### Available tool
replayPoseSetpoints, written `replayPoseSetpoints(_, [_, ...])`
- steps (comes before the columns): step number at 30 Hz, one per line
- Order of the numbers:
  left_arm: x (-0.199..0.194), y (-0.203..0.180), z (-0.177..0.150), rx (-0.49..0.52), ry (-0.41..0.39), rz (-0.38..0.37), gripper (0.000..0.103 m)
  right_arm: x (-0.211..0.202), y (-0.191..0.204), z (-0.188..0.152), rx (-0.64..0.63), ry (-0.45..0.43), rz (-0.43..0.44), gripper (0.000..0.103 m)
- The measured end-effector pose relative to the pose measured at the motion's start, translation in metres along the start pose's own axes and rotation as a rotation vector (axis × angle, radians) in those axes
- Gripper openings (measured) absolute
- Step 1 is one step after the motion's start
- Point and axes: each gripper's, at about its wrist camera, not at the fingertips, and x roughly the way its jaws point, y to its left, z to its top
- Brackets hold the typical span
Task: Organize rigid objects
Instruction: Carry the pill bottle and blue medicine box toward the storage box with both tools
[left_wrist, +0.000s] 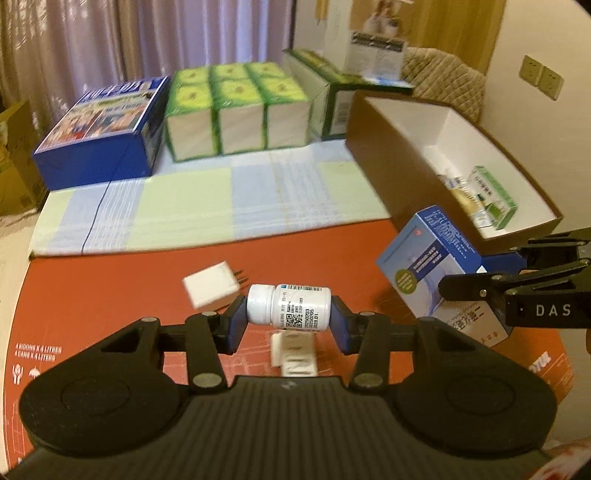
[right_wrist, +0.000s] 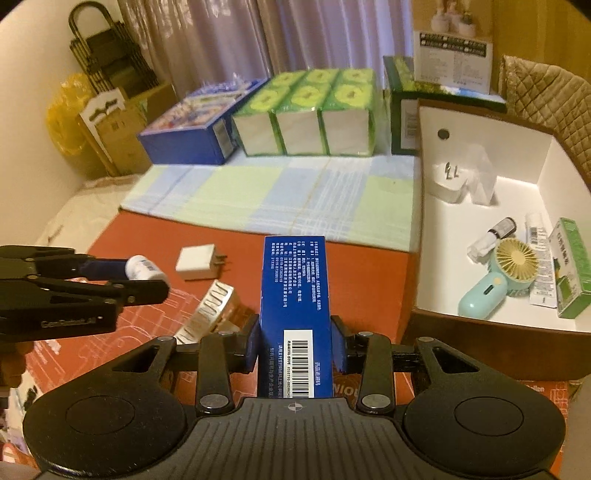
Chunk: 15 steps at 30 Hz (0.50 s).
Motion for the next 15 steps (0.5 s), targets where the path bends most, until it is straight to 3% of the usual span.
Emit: replayPoseSetpoints(15, [0.001,-0.092,0.054,0.153,-0.081,-0.154,0.042,-0.083,-0.059,0.009,0.095,-0.140,-0.044,0.035])
